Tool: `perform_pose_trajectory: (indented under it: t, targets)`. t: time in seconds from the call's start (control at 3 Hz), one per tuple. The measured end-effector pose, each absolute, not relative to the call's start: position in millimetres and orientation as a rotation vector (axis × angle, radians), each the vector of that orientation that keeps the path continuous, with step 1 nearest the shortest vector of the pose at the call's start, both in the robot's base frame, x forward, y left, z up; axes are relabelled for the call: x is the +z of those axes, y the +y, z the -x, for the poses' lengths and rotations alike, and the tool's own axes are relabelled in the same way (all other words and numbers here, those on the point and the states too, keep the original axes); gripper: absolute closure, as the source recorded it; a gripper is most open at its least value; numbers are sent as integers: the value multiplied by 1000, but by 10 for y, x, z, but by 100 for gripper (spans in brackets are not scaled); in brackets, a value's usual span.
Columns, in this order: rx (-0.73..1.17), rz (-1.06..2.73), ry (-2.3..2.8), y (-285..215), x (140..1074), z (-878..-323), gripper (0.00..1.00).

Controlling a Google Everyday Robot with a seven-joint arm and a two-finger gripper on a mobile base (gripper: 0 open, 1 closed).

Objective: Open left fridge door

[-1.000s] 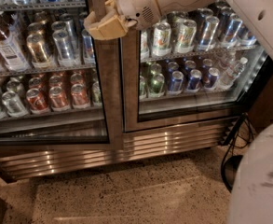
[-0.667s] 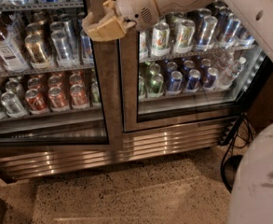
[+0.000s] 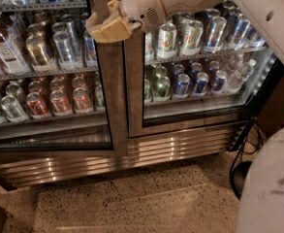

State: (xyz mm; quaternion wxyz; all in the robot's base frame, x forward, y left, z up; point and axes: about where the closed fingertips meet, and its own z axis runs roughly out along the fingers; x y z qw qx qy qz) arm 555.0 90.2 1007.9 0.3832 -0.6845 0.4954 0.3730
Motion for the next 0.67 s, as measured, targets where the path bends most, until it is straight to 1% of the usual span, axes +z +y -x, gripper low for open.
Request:
perform_pose_trajectory:
  t: [0.33,0.67]
  targets:
    - [955,1768,1298,932,10082,-5514,58]
    - [918,1766,1299,910,10128,-5434,35]
